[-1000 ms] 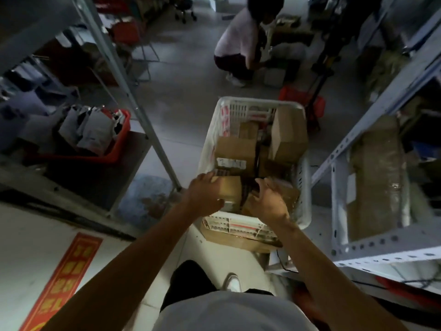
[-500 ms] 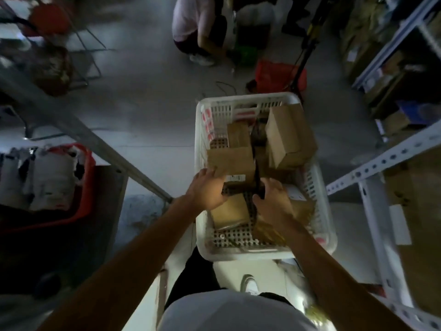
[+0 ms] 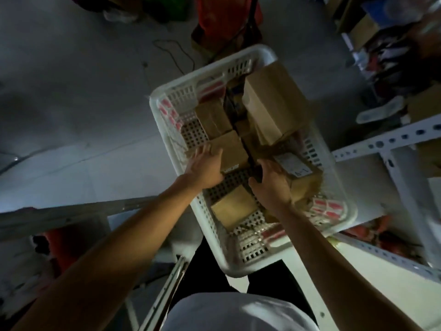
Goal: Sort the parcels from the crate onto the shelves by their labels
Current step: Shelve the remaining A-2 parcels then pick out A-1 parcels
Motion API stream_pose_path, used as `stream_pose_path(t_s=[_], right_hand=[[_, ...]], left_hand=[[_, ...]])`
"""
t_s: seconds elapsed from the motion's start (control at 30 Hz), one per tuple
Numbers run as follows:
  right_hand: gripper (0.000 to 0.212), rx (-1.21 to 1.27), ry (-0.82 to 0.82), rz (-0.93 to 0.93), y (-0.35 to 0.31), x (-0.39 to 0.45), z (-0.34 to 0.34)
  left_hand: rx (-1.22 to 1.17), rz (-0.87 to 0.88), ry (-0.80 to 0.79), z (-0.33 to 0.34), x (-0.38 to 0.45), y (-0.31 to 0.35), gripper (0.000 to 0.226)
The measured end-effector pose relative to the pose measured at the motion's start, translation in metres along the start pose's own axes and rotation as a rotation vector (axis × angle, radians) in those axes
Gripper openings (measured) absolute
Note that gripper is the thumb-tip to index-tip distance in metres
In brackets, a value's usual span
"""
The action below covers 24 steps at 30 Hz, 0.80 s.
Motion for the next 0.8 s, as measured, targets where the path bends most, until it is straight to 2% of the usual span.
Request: stream_pose_path(t_s=[0.1,0.2,0.33,0.43,0.53,0.63,0.7,0.77,0.8], right_hand=[[0.062,0.025,-0.002,0.054,0.010,0.003,0.007],[0.066,0.047,-0.011,0.082,0.025,0.006,0.016],[0.063,0.088,-0.043,0.114,0.038,0.006,0.026],[0.073,0.093,-0.081,0.117,0.042,0.003,0.033],[0.069,0.102,-0.111,0.121,0.041,0.002,0.038],[0.067,0.169,-0.082,0.113,0.037,-0.006,0.034],[0.075,0.248,-0.031,0.108,0.038,-0.013,0.028],[0.080,0.358,-0.008,0.070,0.042,-0.023,0.020],[0.075,0.433,-0.013,0.064,0.044,-0.028,0.015]], left_hand=[[0.061,-0.011,0.003,0.013,0.020,-0.003,0.089],[0.154,-0.002,0.009,0.026,0.038,-0.010,0.105],[0.135,-0.068,-0.045,0.036,0.063,-0.025,0.124],[0.155,-0.089,-0.033,0.036,0.073,-0.029,0.129],[0.085,-0.092,-0.001,0.028,0.069,-0.022,0.128],[-0.177,-0.098,0.016,0.021,0.048,-0.014,0.127],[-0.487,-0.101,0.007,0.017,0.024,-0.008,0.123],[-0.897,-0.072,-0.012,0.015,-0.007,0.004,0.107],[-1.059,-0.068,-0.024,0.017,-0.022,0.010,0.091]])
Point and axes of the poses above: each hand's wrist, its own x-axis towards the middle knuckle, its own z-axis out of the palm, y = z × x, the point moved 2 cm from there along x, towards the middle knuckle, and after that the axes turned 12 degrees about -x, right-handed, at the moved point
